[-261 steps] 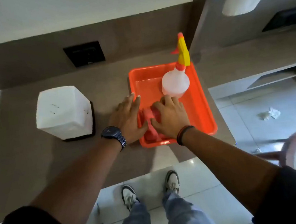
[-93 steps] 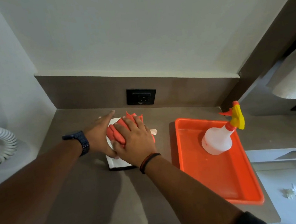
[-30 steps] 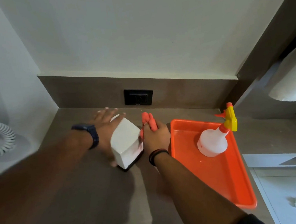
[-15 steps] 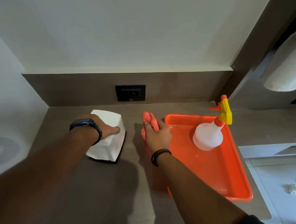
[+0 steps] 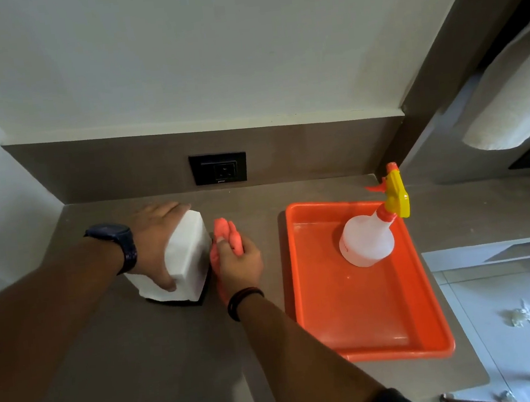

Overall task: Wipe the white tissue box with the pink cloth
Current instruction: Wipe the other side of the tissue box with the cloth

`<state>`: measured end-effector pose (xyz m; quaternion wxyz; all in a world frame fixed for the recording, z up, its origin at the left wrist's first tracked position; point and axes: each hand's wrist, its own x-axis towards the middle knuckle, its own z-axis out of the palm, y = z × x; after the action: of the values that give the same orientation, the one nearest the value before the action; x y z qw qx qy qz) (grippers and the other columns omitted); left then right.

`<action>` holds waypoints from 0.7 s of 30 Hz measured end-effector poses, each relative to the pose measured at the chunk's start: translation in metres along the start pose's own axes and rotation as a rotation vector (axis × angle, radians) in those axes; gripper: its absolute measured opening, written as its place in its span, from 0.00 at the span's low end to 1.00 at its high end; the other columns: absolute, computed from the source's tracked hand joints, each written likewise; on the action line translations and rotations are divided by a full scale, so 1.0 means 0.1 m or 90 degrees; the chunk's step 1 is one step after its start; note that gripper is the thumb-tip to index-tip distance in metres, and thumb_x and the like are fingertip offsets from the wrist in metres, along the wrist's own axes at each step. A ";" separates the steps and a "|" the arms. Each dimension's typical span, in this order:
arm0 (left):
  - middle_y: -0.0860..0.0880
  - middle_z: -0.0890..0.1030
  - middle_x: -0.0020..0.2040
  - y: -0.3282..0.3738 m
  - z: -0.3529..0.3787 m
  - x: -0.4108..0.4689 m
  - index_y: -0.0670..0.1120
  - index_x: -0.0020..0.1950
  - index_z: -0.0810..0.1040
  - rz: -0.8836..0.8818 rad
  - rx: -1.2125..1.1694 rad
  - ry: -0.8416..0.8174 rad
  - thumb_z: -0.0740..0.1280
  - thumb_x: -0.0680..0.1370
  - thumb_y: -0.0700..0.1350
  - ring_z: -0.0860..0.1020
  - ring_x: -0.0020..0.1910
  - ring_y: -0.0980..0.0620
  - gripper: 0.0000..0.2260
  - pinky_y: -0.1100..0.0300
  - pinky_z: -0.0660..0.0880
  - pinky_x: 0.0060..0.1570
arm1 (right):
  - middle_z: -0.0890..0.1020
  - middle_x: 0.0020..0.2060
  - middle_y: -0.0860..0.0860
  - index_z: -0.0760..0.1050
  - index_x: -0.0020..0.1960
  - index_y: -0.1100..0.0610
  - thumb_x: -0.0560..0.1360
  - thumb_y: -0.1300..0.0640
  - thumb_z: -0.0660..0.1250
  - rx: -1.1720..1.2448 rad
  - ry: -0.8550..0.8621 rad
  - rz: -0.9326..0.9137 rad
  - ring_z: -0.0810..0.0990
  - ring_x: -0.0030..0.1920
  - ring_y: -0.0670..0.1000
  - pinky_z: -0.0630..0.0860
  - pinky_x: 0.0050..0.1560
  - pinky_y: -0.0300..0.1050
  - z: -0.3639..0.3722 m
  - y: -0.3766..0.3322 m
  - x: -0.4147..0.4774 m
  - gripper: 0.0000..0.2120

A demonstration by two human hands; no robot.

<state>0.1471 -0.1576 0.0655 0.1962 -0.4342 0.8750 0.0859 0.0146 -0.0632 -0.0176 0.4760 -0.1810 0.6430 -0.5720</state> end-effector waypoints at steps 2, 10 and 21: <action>0.47 0.60 0.75 0.02 0.05 0.01 0.49 0.75 0.49 0.002 -0.015 0.025 0.72 0.43 0.68 0.60 0.72 0.45 0.65 0.50 0.61 0.70 | 0.85 0.43 0.49 0.80 0.42 0.42 0.70 0.40 0.67 -0.012 -0.050 0.015 0.83 0.46 0.50 0.80 0.59 0.56 0.12 0.03 -0.05 0.08; 0.49 0.64 0.72 -0.02 0.10 0.03 0.51 0.73 0.53 0.009 -0.025 0.058 0.70 0.41 0.70 0.64 0.69 0.47 0.64 0.50 0.65 0.67 | 0.79 0.63 0.42 0.74 0.60 0.31 0.72 0.28 0.60 0.019 -0.030 -0.029 0.76 0.64 0.43 0.71 0.71 0.55 0.32 0.11 -0.35 0.19; 0.47 0.64 0.72 0.01 0.04 -0.03 0.49 0.73 0.54 0.019 -0.037 0.052 0.71 0.41 0.69 0.63 0.69 0.45 0.65 0.51 0.64 0.68 | 0.76 0.70 0.50 0.69 0.72 0.45 0.78 0.33 0.54 -0.060 -0.053 -0.020 0.72 0.70 0.51 0.66 0.74 0.56 0.35 -0.04 -0.14 0.27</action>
<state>0.1485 -0.1538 0.0632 0.1461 -0.4299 0.8857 0.0963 0.0490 -0.0730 -0.0046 0.4844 -0.2369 0.6461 -0.5402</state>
